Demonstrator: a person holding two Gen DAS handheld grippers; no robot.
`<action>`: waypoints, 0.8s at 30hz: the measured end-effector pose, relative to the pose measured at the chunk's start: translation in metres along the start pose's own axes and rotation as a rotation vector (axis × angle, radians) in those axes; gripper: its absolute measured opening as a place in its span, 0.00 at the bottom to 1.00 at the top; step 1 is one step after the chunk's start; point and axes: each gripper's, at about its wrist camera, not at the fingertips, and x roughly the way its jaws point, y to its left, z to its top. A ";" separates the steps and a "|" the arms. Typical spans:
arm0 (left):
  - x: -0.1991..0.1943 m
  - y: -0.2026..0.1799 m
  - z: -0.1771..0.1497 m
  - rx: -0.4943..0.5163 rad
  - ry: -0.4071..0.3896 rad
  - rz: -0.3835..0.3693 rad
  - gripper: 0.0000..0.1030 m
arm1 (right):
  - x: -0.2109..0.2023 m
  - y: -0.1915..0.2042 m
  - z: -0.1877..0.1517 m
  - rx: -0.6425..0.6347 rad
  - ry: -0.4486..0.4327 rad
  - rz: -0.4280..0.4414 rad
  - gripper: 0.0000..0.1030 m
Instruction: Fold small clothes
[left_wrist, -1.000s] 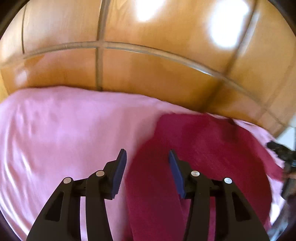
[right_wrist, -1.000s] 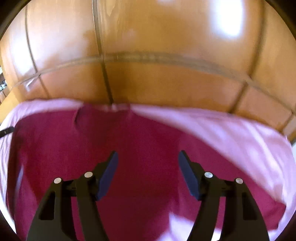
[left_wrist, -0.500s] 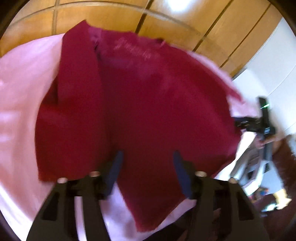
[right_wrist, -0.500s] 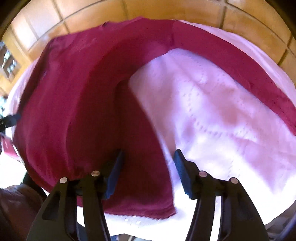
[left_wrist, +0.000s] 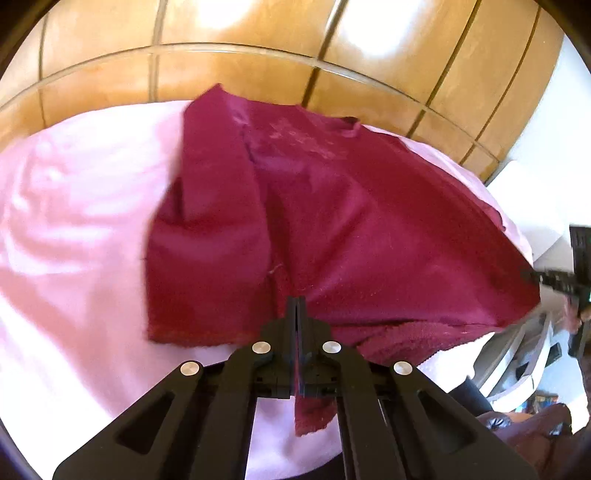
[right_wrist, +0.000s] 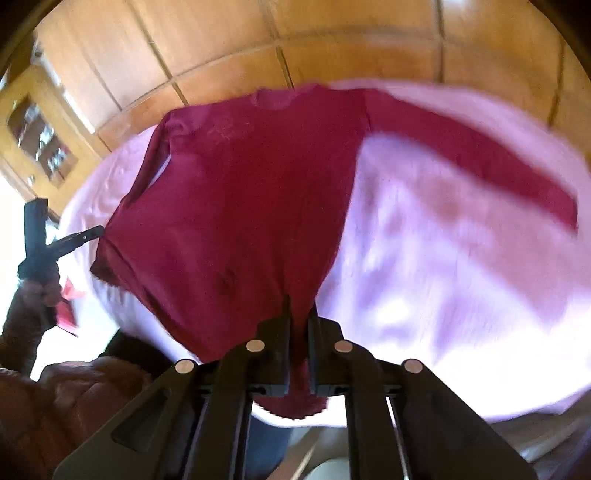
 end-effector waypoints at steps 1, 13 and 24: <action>0.003 0.003 -0.005 -0.005 0.023 0.008 0.00 | 0.011 -0.003 -0.009 0.023 0.041 -0.004 0.05; -0.016 0.019 -0.050 -0.122 0.059 -0.109 0.10 | 0.054 -0.006 -0.023 -0.032 0.142 -0.231 0.06; -0.059 0.084 -0.037 -0.379 -0.140 0.036 0.52 | 0.048 0.061 0.040 -0.189 -0.087 -0.301 0.70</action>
